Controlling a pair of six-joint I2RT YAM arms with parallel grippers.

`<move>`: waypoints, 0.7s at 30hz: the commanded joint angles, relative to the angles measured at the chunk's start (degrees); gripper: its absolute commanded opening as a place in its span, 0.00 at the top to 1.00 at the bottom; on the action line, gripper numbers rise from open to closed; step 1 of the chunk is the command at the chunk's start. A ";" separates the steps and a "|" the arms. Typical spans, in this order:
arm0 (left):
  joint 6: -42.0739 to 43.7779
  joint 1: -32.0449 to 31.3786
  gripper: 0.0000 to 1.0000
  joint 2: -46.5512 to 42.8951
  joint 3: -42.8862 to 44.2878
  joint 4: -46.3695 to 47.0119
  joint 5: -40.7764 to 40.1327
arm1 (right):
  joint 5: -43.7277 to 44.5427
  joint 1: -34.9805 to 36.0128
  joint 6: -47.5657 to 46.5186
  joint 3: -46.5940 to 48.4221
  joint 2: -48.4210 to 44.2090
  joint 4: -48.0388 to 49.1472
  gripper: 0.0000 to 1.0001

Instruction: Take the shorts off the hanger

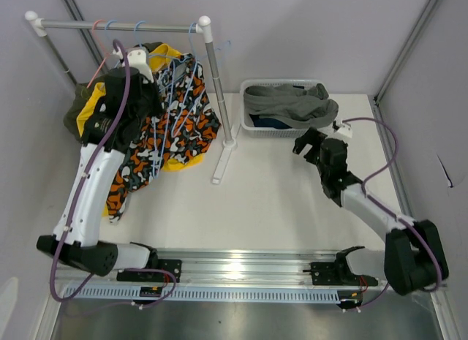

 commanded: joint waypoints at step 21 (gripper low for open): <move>-1.28 0.72 1.00 33.99 44.37 1.41 13.79 | 0.69 12.81 -0.95 -14.23 -16.84 1.20 0.01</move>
